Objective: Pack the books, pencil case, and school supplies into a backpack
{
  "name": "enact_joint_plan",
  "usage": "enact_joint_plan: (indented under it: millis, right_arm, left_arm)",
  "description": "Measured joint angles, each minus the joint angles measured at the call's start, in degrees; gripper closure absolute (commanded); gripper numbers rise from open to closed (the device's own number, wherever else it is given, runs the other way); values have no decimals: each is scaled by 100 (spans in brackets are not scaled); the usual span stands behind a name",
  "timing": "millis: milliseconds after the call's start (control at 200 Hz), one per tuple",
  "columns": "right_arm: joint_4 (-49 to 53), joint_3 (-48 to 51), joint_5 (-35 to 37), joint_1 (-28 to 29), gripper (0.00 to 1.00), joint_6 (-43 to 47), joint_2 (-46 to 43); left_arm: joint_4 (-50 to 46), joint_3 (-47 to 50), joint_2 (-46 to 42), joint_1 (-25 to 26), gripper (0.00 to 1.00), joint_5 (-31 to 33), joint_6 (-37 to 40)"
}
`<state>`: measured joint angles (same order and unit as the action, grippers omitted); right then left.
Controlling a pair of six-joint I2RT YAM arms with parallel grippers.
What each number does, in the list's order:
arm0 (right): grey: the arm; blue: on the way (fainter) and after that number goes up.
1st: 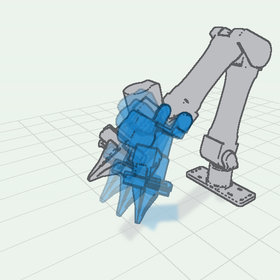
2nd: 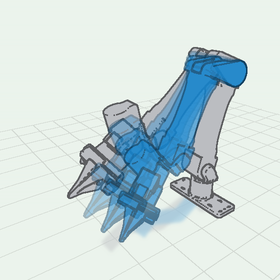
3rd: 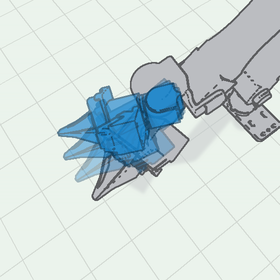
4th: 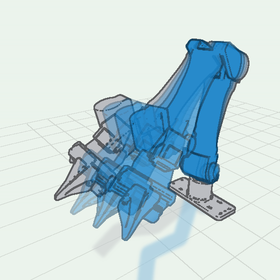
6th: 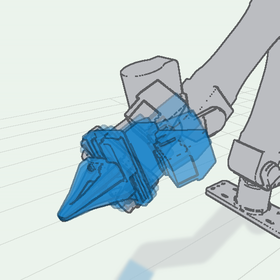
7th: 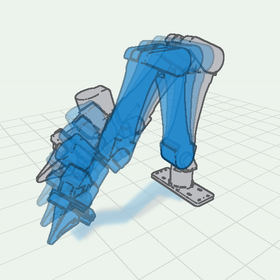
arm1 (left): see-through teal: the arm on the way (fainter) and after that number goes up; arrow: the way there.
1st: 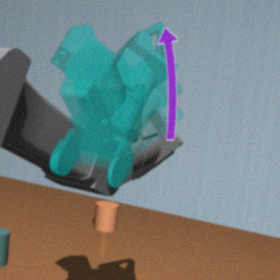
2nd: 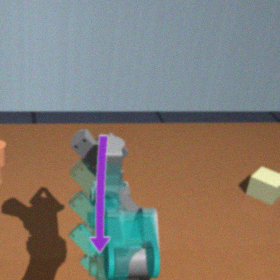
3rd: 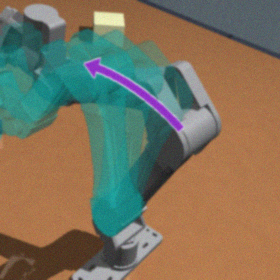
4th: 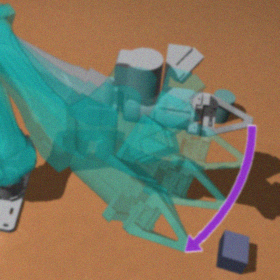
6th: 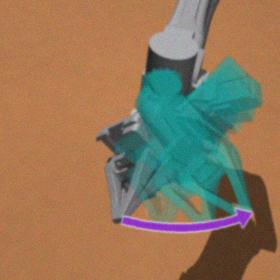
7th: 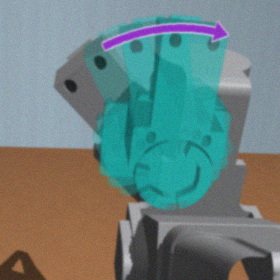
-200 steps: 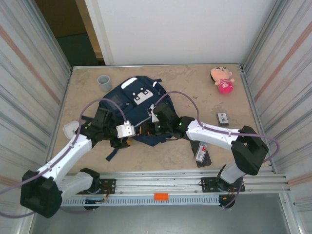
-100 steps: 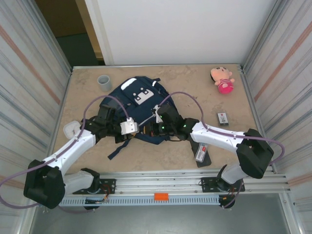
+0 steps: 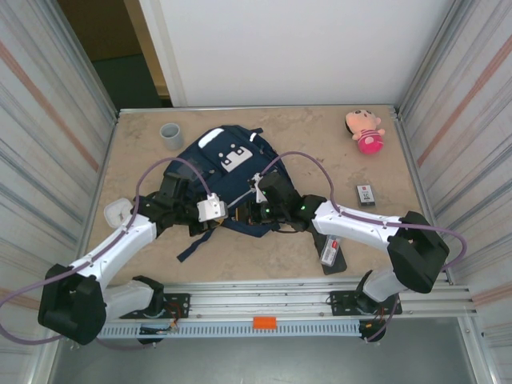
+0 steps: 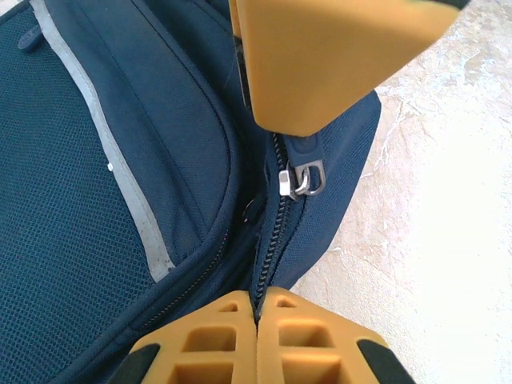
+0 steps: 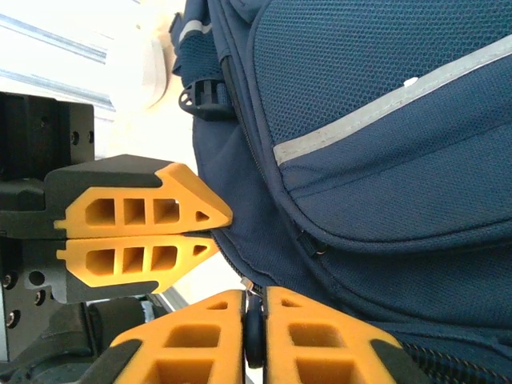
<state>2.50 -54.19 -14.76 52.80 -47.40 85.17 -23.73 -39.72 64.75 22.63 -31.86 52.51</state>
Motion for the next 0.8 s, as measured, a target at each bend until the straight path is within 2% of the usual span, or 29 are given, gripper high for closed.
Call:
enact_joint_plan:
  millis: [195, 331, 446, 591, 656, 797]
  right_arm:
    - [76, 208, 149, -155, 100, 26, -391]
    - [280, 608, 125, -804, 100, 136, -1082]
    - [538, 739, 17, -1381, 100, 275, -1325]
    - [656, 763, -146, -1611, 100, 402, -1333]
    - [570, 774, -186, -1539, 100, 415, -1344]
    - [354, 833, -79, -1086, 100, 404, -1375]
  left_arm:
    - [-11, 0, -39, -7, 100, 122, -4]
    - [-52, -4, -98, -103, 100, 190, -4]
    - [-149, -15, -164, -245, 100, 240, -7]
    - [-227, -15, -254, -439, 98, 310, -9]
    - [-247, -15, -306, -529, 92, 334, -28]
    - [-302, -13, -433, -664, 71, 284, -210]
